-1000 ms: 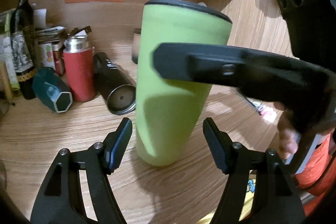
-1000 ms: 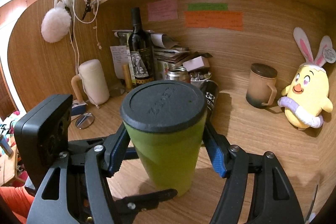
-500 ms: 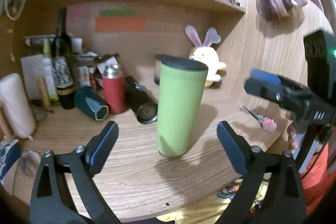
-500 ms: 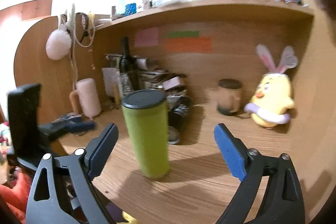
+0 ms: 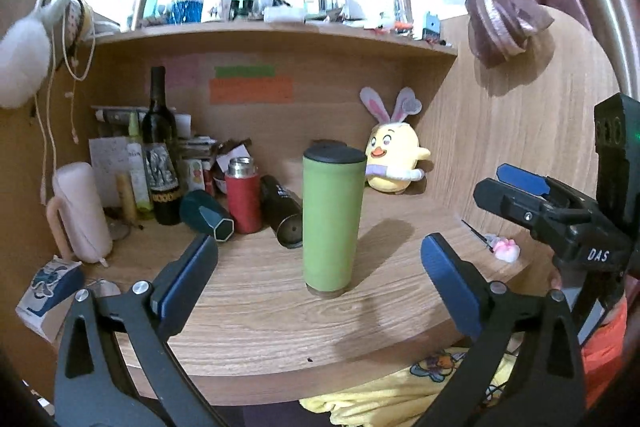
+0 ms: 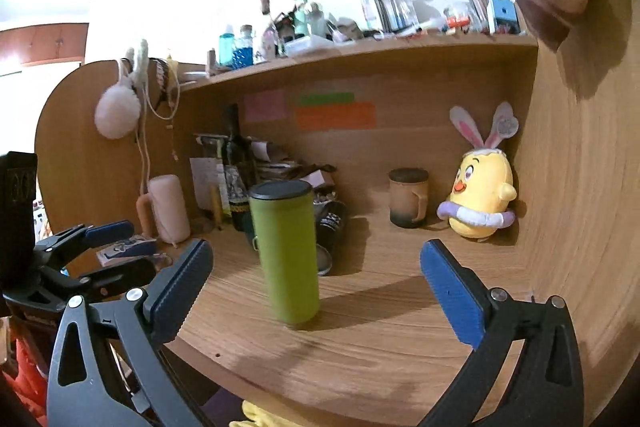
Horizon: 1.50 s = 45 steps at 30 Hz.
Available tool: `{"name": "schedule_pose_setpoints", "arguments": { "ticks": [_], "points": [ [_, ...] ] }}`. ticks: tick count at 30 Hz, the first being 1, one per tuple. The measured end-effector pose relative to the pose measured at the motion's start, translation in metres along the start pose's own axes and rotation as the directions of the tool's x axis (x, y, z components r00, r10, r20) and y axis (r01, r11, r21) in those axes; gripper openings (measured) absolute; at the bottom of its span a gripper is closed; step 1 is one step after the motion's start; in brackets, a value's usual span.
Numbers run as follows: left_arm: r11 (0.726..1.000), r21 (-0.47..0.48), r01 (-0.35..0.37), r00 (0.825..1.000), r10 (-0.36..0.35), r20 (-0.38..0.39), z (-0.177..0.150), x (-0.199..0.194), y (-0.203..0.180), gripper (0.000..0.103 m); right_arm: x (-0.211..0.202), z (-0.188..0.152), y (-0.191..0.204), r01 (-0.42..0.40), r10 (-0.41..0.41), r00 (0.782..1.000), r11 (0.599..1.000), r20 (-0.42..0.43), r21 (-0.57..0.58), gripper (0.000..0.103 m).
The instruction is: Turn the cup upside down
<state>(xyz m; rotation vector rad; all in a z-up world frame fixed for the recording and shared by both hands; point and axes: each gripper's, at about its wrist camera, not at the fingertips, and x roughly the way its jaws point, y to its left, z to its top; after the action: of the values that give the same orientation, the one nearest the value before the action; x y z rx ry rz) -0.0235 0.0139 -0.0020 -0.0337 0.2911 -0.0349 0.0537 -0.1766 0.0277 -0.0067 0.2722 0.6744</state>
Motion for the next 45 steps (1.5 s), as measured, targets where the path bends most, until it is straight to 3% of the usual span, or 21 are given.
{"name": "schedule_pose_setpoints", "arguments": {
  "ticks": [13, 45],
  "points": [
    [1.0, 0.005, 0.025, 1.0, -0.025, -0.004, -0.006, -0.01, -0.012, 0.103, -0.026, -0.006, 0.014, 0.015, -0.016, 0.999, 1.0, 0.032, 0.015, 0.103],
    [0.999, 0.009, 0.043, 0.999, -0.043, -0.006, -0.005, -0.013, -0.02, 0.103, -0.036, -0.007, 0.014, 0.025, -0.025, 0.999, 0.999, 0.041, 0.021, 0.103]
  ]
}}
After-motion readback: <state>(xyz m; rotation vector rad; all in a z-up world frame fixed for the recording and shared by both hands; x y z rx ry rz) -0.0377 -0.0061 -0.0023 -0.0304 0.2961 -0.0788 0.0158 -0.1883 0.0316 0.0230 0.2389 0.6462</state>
